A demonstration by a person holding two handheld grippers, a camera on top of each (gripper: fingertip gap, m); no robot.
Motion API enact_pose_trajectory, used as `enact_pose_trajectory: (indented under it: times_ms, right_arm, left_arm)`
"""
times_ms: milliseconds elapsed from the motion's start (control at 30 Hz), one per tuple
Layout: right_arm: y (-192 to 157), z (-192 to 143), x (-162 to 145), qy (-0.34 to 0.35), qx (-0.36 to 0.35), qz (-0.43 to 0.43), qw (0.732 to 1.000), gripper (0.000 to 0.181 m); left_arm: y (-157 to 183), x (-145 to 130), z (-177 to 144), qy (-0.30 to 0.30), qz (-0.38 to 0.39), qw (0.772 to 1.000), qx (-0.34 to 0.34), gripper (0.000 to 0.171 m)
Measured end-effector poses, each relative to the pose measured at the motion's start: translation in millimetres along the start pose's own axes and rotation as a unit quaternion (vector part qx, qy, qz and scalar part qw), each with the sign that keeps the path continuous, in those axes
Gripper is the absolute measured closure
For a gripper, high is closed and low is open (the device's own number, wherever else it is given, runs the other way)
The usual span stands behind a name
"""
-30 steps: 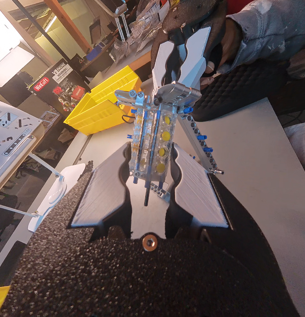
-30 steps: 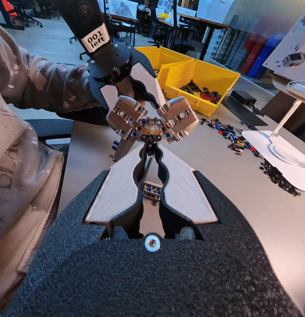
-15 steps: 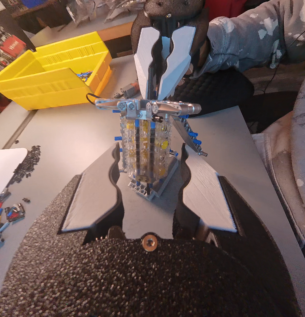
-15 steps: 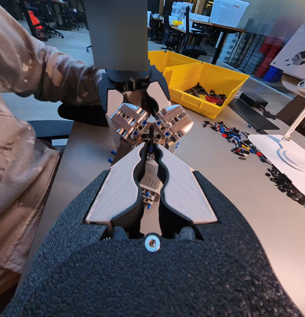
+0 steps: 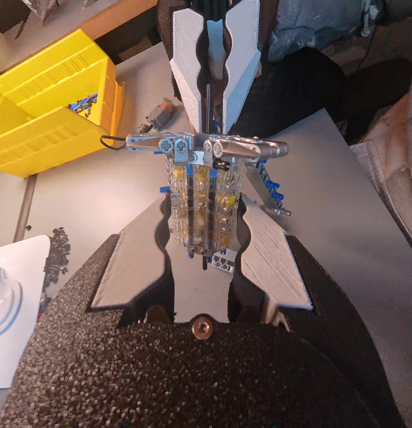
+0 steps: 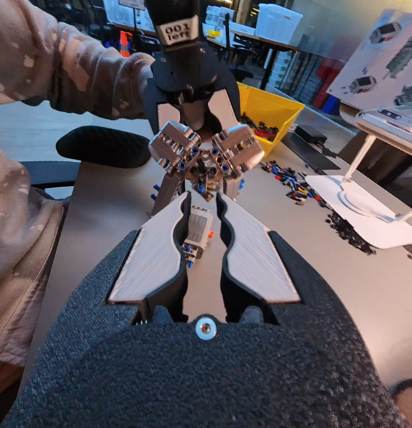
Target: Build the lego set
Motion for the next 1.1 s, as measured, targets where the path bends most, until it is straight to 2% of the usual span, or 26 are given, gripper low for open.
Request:
enact_pose_trajectory:
  times_ms: [67,167,233,467,700,933,1100]
  right_arm:
    - [2.8,-4.4,-0.4,-0.023,-0.053,0.029,0.998,0.153]
    - [-4.2,-5.9,3.1,0.003,-0.075,0.087,0.993,0.151]
    - [-6.5,-5.1,4.2,0.012,-0.096,0.091,0.991,0.153]
    - [-9.8,-3.8,9.2,0.009,-0.096,0.100,0.990,0.159]
    - [-14.1,-2.7,6.5,-0.005,-0.070,-0.001,0.998,0.159]
    - [-14.8,1.6,-0.6,-0.033,-0.055,-0.034,0.997,0.159]
    - [-13.1,10.4,-12.8,-0.049,-0.049,-0.035,0.997,0.159]
  left_arm:
    - [-5.2,4.0,-3.8,-0.009,0.022,0.999,0.036,0.117]
    - [-6.2,8.9,-4.8,-0.015,0.051,0.995,0.083,0.117]
    - [-3.8,12.7,-3.0,-0.012,0.068,0.992,0.106,0.117]
    - [5.5,24.8,0.1,-0.023,0.127,0.980,0.150,0.117]
    - [6.0,25.5,-3.4,-0.029,0.124,0.987,0.097,0.117]
    - [4.2,18.9,0.9,-0.037,0.098,0.994,0.041,0.117]
    - [0.5,11.1,5.1,-0.071,0.094,0.993,-0.002,0.117]
Point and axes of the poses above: each gripper's, where its closed fingertips meet, z out along the fingers, x out of its top, y = z × x across the jaws, the point moved 9 cm from there along -z, back along the fingers, and after that the axes turned 5 degrees about z, right-handed, at the moved point
